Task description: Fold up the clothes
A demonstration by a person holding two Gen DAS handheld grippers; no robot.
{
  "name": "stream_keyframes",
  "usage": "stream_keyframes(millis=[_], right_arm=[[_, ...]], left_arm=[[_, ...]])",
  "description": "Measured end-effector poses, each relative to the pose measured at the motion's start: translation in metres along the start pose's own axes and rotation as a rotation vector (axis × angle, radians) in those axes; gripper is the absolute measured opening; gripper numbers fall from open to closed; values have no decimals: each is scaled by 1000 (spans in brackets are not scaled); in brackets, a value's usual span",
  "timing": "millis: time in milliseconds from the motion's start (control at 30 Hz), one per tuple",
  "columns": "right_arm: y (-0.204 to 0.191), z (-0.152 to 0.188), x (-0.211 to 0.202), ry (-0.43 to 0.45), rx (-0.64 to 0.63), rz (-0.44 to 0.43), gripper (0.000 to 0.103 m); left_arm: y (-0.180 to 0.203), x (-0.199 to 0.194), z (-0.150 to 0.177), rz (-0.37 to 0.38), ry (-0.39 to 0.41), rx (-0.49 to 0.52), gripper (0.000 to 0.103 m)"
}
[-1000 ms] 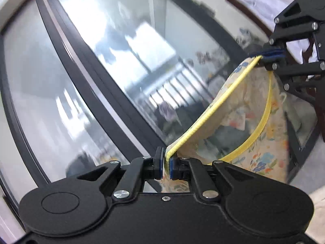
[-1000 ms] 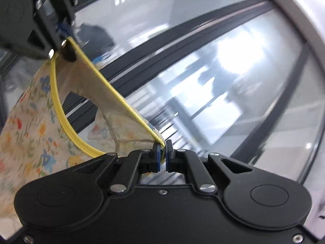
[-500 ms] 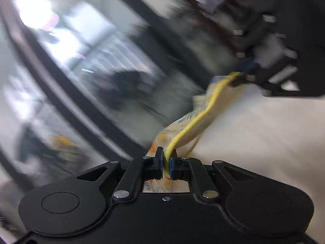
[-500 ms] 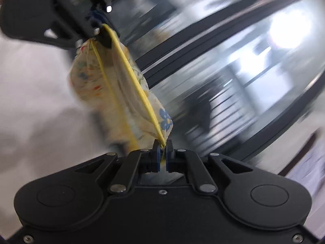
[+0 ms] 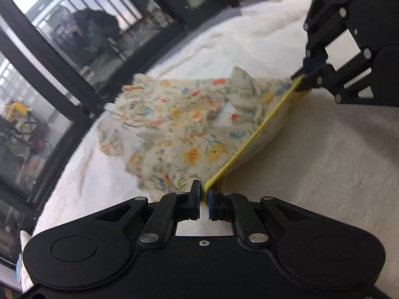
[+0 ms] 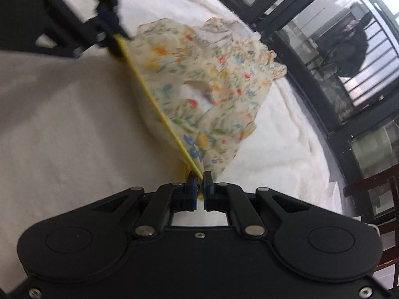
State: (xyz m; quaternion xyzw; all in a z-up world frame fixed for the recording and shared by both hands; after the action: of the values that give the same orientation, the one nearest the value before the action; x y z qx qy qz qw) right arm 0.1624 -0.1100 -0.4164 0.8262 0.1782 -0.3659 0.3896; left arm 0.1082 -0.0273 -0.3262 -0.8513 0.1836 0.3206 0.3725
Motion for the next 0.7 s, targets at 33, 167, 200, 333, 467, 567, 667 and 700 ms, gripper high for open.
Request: stream_keyframes(millis=[33, 167, 200, 333, 467, 567, 667, 700], right_arm=[[0, 5, 0, -1, 7, 0, 5], [-4, 19, -6, -8, 13, -19, 5], [-13, 24, -11, -12, 15, -23, 5], [-29, 38, -23, -14, 11, -11, 11], [-36, 31, -33, 44, -44, 25, 63], [-51, 13, -50, 185, -158, 64, 66], [-64, -5, -59, 309, -284, 107, 66], [-69, -15, -61, 365, -341, 142, 66]], left_arm=[[2, -6, 1, -7, 10, -4, 8], [12, -3, 1, -3, 19, -1, 8], [13, -3, 3, 1, 11, -2, 8], [11, 10, -3, -5, 19, -13, 8], [3, 5, -12, -17, 49, -54, 8], [-2, -1, -21, -14, 95, -73, 8], [-6, -14, -36, -25, 186, -53, 8], [-7, -18, -41, -28, 213, -48, 8]])
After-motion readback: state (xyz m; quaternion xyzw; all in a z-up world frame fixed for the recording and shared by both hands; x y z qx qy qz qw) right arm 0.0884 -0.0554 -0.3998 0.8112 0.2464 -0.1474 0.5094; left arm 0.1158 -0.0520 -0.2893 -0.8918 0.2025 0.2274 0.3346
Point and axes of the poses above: each gripper's, at about its wrist camera, not at the fingertips, and x roughly the way its jaws point, y to its right, z to its underside, the point moved 8 cm from there along x, roughly the way its jaws point, and after that the axes turned 3 degrees about -y, right-handed, at the moved point
